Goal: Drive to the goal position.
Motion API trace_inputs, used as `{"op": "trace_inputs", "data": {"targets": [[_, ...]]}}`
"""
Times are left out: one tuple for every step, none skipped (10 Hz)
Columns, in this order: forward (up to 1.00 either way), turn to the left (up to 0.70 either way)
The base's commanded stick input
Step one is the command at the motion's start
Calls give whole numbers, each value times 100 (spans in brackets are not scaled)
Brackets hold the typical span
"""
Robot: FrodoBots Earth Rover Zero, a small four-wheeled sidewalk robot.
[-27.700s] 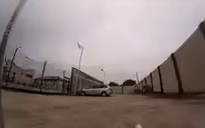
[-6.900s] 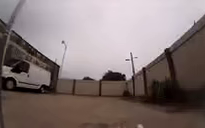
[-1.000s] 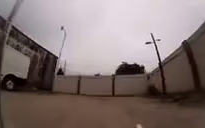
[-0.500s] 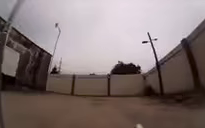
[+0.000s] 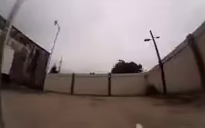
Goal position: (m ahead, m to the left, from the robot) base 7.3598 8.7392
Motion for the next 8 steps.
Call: {"op": "trace_inputs", "data": {"targets": [[98,7],[98,7],[98,7],[98,7],[98,7],[98,7],[98,7],[98,7]]}}
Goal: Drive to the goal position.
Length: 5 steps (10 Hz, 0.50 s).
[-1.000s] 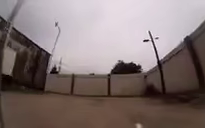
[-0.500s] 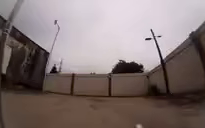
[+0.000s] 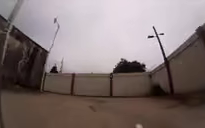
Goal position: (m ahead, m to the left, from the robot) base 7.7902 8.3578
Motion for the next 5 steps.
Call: {"op": "trace_inputs", "data": {"targets": [[98,7],[98,7],[98,7],[98,7],[98,7]]}}
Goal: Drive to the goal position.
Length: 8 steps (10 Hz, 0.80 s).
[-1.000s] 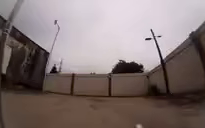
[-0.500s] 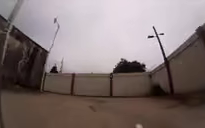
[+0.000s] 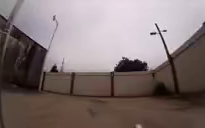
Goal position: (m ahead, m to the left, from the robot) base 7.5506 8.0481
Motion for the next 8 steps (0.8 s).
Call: {"op": "trace_inputs", "data": {"targets": [[98,7],[98,7],[98,7],[98,7],[98,7],[98,7],[98,7],[98,7]]}}
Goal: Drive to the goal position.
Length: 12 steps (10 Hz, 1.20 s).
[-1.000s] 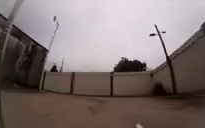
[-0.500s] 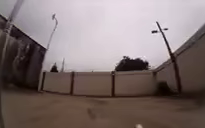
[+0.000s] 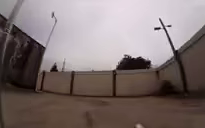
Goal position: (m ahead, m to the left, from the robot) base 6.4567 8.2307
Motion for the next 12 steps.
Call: {"op": "trace_inputs", "data": {"targets": [[98,7],[98,7],[60,5],[30,3],[33,3],[72,5],[84,6],[84,6],[84,6],[84,6],[84,6],[84,6]]}}
